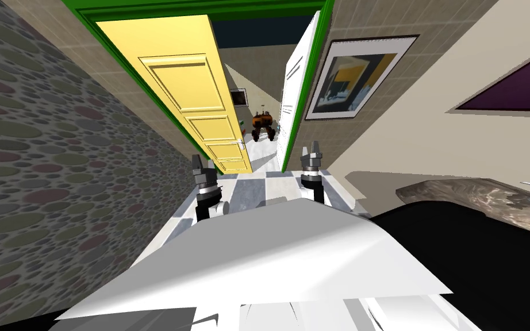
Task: Push the door open
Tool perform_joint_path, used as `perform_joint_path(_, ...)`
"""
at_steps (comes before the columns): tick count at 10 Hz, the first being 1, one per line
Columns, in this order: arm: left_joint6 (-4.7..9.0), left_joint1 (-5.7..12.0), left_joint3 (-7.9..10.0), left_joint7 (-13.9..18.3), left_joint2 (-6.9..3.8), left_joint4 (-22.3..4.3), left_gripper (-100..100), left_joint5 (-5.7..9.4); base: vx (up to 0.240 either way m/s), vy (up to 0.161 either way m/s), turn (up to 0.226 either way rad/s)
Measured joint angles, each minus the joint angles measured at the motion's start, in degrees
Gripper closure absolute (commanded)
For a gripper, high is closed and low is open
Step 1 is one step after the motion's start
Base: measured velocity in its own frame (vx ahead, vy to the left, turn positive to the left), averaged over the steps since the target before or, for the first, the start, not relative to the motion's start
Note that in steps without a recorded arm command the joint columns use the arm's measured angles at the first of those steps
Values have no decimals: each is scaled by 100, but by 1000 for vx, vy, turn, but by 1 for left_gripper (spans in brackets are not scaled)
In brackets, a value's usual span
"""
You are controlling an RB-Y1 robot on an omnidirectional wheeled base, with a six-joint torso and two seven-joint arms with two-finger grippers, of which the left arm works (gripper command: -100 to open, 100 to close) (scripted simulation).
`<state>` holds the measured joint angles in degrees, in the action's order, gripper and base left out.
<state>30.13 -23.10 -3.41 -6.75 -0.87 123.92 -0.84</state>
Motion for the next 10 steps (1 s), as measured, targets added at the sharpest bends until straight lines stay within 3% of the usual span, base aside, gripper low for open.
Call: perform_joint_path(10, -115, 879, 47, 129, -237, -1460, -100, 187, 98, 38, -20)
